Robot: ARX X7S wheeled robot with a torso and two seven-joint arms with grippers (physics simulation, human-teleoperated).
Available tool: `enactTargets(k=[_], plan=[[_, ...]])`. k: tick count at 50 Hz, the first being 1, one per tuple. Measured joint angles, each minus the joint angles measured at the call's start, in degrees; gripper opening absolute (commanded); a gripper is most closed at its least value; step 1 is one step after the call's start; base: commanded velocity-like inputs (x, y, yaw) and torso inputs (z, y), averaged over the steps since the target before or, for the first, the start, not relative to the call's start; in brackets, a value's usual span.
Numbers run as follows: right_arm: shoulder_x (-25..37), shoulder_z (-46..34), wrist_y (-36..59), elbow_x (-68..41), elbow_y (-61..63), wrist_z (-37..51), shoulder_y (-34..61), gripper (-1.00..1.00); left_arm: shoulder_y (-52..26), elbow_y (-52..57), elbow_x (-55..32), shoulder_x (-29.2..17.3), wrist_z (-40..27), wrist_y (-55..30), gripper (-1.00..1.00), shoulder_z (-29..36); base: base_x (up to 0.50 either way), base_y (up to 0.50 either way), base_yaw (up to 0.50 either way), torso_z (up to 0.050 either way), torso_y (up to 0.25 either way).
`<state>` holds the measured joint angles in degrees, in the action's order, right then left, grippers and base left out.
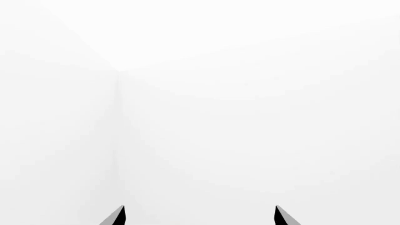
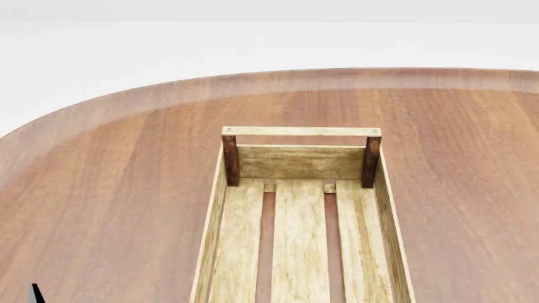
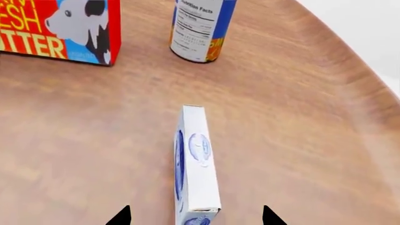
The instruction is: Pick up the cream cheese and put it in the tray.
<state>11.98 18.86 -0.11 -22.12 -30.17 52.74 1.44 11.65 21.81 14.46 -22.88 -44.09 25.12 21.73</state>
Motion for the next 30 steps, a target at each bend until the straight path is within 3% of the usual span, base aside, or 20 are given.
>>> enactTargets(k=[1,2,21,30], plan=[[0.0,0.0,-0.1,0.0,-0.3,-0.1,0.1,1.0,0.0,0.0,0.0,0.0,0.0,0.0,1.0,0.0,0.0,0.0,0.0,0.0,0.0],[0.0,-0.1,-0.2,0.1,-0.5,-0.1,0.2,-1.0,0.0,0.0,0.0,0.0,0.0,0.0,1.0,0.0,0.0,0.0,0.0,0.0,0.0],[-0.1,-0.3,-2.9,0.7,-2.8,-1.4,0.8,-1.0,-0.2,-0.3,0.0,-0.2,-0.3,-0.1,1.0,0.2,0.0,0.0,0.0,0.0,0.0],[-0.3,-0.9,-1.7,-1.1,2.3,-1.3,-1.4,-1.0,-0.2,-0.4,0.1,-0.3,-0.4,-0.1,1.0,0.4,0.0,0.0,0.0,0.0,0.0]])
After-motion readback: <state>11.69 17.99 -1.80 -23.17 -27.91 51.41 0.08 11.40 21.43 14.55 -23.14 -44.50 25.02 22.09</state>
